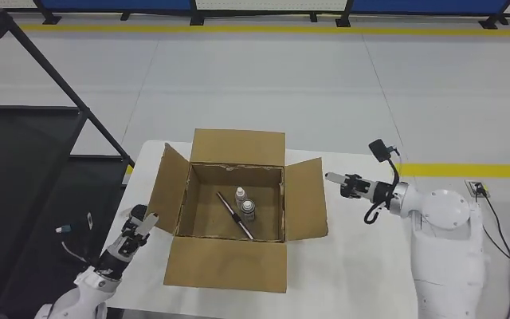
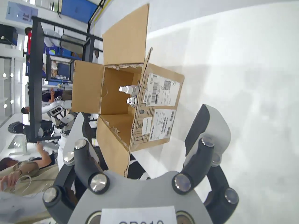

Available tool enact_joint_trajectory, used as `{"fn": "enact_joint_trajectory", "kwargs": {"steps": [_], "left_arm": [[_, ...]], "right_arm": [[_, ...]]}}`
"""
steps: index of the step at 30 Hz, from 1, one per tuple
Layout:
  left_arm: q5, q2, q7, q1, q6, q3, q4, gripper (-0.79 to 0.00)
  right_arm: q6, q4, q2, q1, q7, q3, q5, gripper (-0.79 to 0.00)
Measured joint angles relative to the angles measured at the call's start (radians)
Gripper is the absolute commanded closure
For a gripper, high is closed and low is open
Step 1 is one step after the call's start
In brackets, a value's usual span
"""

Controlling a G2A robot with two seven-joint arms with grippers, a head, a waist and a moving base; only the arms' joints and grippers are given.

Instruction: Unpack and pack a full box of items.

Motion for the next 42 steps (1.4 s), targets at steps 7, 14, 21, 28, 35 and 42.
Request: {"fn": "enact_joint_trajectory", "kwargs": {"steps": [7, 14, 21, 28, 35, 42], "left_arm": [[0.061, 0.000, -0.005, -0.005, 0.015, 0.065, -0.057, -0.785], [0.137, -0.002, -0.013, -0.052, 0.057, 0.167, -0.056, -0.785], [0.141, -0.004, -0.027, -0.121, 0.116, 0.239, 0.001, -0.785], [0.104, -0.006, -0.015, -0.164, 0.177, 0.269, 0.060, -0.785], [0.093, -0.009, 0.015, -0.197, 0.208, 0.301, 0.121, -0.785], [0.111, -0.011, 0.034, -0.221, 0.222, 0.333, 0.160, -0.785]], "right_arm": [[-0.142, 0.192, 0.019, 0.118, 0.121, -0.061, 0.152, -0.785], [-0.140, 0.226, 0.046, 0.187, 0.132, -0.241, 0.331, -0.785], [-0.183, 0.323, 0.066, 0.278, 0.090, -0.460, 0.499, -0.785], [-0.280, 0.444, 0.072, 0.350, -0.007, -0.634, 0.577, -0.785], [-0.386, 0.565, 0.067, 0.394, -0.114, -0.760, 0.593, -0.785], [-0.477, 0.645, 0.052, 0.426, -0.207, -0.845, 0.532, -0.785]]}}
